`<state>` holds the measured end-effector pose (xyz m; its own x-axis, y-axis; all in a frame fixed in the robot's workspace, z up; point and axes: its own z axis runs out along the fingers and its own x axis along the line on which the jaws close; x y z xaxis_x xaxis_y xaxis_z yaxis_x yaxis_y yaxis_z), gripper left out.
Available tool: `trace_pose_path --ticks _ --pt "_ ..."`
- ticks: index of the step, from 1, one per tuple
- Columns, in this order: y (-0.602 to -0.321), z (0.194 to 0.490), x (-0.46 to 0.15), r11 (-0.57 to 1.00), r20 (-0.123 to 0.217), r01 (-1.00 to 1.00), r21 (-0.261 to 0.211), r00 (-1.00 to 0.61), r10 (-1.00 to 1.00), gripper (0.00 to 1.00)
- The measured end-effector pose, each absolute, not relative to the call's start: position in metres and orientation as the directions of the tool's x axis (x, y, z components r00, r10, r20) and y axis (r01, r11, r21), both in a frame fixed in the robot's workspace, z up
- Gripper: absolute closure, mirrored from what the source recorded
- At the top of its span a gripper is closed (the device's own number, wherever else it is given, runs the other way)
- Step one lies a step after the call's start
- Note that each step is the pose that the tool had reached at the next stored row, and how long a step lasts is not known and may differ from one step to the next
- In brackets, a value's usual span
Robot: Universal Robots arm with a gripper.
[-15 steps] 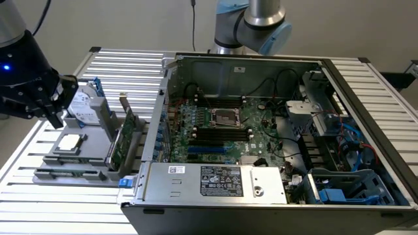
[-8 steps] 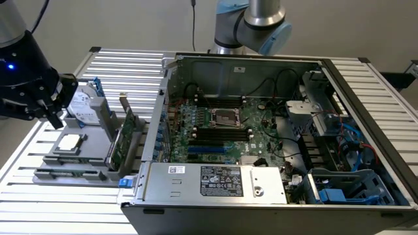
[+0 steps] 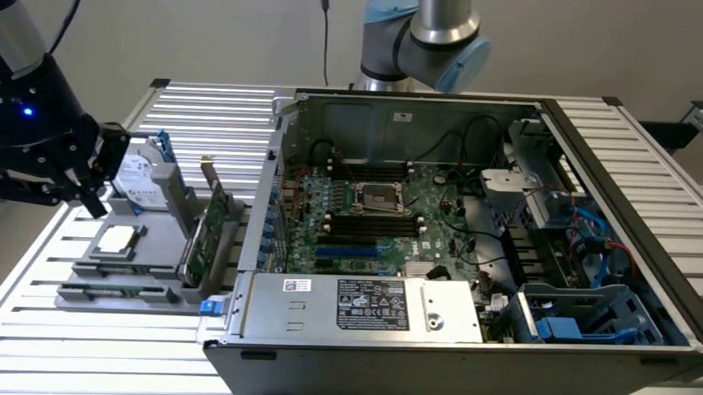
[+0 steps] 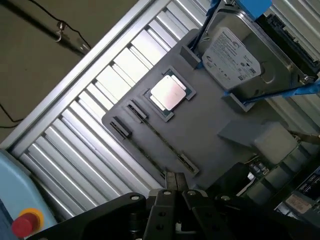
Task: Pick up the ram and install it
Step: 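Pick up the ram and move it above insertion slot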
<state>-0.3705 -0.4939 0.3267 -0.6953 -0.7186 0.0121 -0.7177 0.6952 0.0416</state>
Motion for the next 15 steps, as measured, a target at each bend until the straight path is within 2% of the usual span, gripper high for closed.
trace_pose_path --ticks 15 --pt "-0.4939 0.3182 -0.3705 0.476 0.012 -0.878 0.042 -0.476 -0.879 0.89"
